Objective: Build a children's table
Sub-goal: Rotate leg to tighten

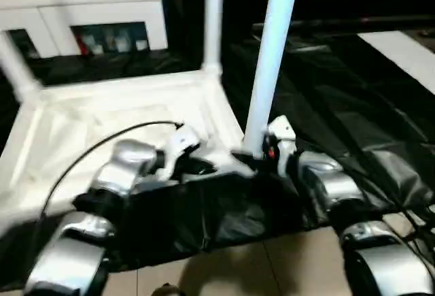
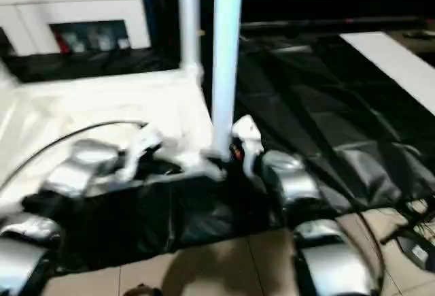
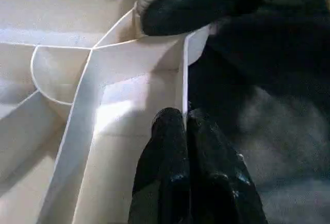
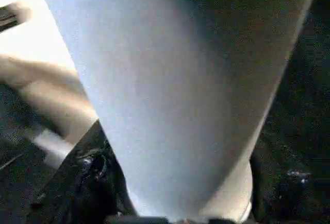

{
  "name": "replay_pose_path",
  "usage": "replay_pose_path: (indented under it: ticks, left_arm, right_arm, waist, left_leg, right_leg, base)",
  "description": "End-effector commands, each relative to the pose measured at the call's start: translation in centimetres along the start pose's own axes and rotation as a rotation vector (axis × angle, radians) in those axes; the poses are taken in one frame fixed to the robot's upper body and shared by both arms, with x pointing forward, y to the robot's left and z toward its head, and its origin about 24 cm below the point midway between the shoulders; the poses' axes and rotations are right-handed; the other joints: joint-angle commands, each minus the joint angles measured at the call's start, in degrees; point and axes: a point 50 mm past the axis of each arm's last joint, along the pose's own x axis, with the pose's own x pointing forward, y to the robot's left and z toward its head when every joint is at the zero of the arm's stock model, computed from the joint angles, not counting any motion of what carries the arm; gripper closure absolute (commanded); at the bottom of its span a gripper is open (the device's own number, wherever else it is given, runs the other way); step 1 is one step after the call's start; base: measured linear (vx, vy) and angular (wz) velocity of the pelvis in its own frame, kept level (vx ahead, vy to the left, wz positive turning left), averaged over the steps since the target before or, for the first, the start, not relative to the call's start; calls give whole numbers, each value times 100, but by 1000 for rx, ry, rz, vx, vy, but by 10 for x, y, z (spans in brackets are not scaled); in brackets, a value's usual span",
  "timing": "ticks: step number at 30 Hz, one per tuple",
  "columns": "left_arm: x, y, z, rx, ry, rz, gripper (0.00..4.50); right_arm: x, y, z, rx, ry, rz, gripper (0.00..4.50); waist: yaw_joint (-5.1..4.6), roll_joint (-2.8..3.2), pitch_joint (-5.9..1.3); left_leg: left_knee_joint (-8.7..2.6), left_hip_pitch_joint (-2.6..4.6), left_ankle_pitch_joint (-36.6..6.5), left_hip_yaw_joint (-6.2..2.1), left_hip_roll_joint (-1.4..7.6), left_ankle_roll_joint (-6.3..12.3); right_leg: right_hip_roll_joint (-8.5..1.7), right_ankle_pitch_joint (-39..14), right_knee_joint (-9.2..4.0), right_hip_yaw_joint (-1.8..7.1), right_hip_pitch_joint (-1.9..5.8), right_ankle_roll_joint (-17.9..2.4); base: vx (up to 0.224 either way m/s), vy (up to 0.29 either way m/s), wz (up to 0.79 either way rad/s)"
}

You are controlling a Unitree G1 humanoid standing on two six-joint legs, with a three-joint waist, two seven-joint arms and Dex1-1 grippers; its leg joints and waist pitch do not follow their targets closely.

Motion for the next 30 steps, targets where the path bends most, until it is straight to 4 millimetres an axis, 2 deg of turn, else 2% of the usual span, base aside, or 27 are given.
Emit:
replay_pose_path:
  ticks: [1, 3, 4, 7, 8, 13, 15, 18, 22, 23, 24, 26, 27, 30]
  left_arm:
    - [26, -10, 23, 11, -63, 10, 450]
    - [37, -14, 28, 2, -79, 49, 450]
    - [42, -16, 31, 1, -88, 63, 450]
    - [49, -22, 34, 27, -98, 60, 450]
    - [50, -22, 34, 31, -97, 59, 450]
    - [47, -23, 33, 43, -94, 36, 450]
    - [42, -21, 30, 50, -93, 15, 450]
    - [32, -20, 27, 63, -98, -45, 450]
    - [23, -20, 22, 79, -96, -122, 450]
    - [20, -20, 21, 86, -89, -136, 450]
    - [14, -18, 18, 100, -72, -168, 450]
    - [12, -18, 17, 103, -67, -180, 450]
    - [6, -16, 16, 110, -58, -203, 450]
    - [0, -14, 15, 117, -44, -234, 450]
  right_arm:
    - [17, 25, -21, 67, 85, -17, 181]
    - [27, 35, -18, 87, 68, -66, 181]
    - [31, 39, -16, 95, 60, -86, 182]
    - [38, 47, -11, 76, 31, -93, 182]
    - [39, 48, -9, 74, 16, -84, 126]
    - [35, 41, -4, 61, -23, -80, 92]
    - [30, 33, -2, 21, -33, -67, 62]
    - [21, 20, 1, -66, -31, -34, 57]
    - [10, 10, 3, -138, -2, 67, 57]
    - [7, 9, 3, -154, 10, 108, 57]
    - [-1, 9, 0, -201, 47, 244, 57]
    - [-5, 8, -1, -216, 62, 294, 57]
    - [-13, 8, -2, -234, 93, 406, 57]
    - [-19, 7, -2, -244, 118, 498, 57]
  waist:
    - [-38, 5, -275]
    - [-57, 4, -274]
    - [-58, -8, -277]
    - [-49, -8, -285]
    - [-40, -11, -293]
    - [-46, -9, -286]
    - [-47, -12, -285]
    - [-46, -2, -302]
    - [-34, -1, -342]
    - [-38, 5, -365]
    - [-35, -2, -373]
    - [-7, -2, -395]
    - [-7, -17, -390]
    - [17, -13, -393]
  left_leg:
    - [-418, 147, -2198, 6, 10, -257]
    - [-408, 156, -2192, 21, 2, -214]
    - [-406, 149, -2171, 17, -5, -195]
    - [-406, 136, -2087, 22, 0, -150]
    - [-407, 117, -2037, 18, -1, -121]
    - [-416, 109, -2029, 21, 0, -74]
    - [-417, 103, -2045, 21, 2, -59]
    - [-409, 86, -1943, 19, 6, -33]
    - [-347, 47, -1455, 45, 4, 124]
    - [-300, 35, -1091, 54, -2, 264]
    - [-282, 38, -1015, 60, -5, 332]
    - [-231, 34, -744, 67, -7, 585]
    - [-222, 37, -757, 78, -13, 635]
    - [-210, 45, -784, 69, 10, 738]
  right_leg:
    - [-230, -1590, -560, 137, 105, -1111]
    - [-221, -1517, -576, 143, 82, -1108]
    - [-227, -1569, -581, 138, 94, -1084]
    - [-224, -1527, -592, 138, 88, -1023]
    - [-228, -1458, -587, 135, 107, -1001]
    - [-213, -1334, -582, 127, 106, -1018]
    - [-218, -1367, -587, 128, 105, -1014]
    - [-221, -1218, -569, 124, 129, -1036]
    - [-188, -334, -472, 98, 184, -1251]
    - [-159, 377, -400, 80, 206, -1387]
    - [-152, 572, -386, 73, 211, -1433]
    - [-151, 1103, -336, 54, 228, -1574]
    - [-143, 1141, -342, 53, 222, -1604]
    - [-157, 1090, -327, 43, 220, -1709]
  base:
    - [0, 0, 0]
    - [0, 0, 0]
    - [0, 0, 0]
    - [0, 0, 0]
    - [0, 0, 0]
    - [0, 0, 0]
    - [0, 0, 0]
    - [0, 0, 0]
    - [0, 0, 0]
    - [0, 0, 0]
    - [0, 0, 0]
    - [0, 0, 0]
    - [0, 0, 0]
    - [0, 0, 0]
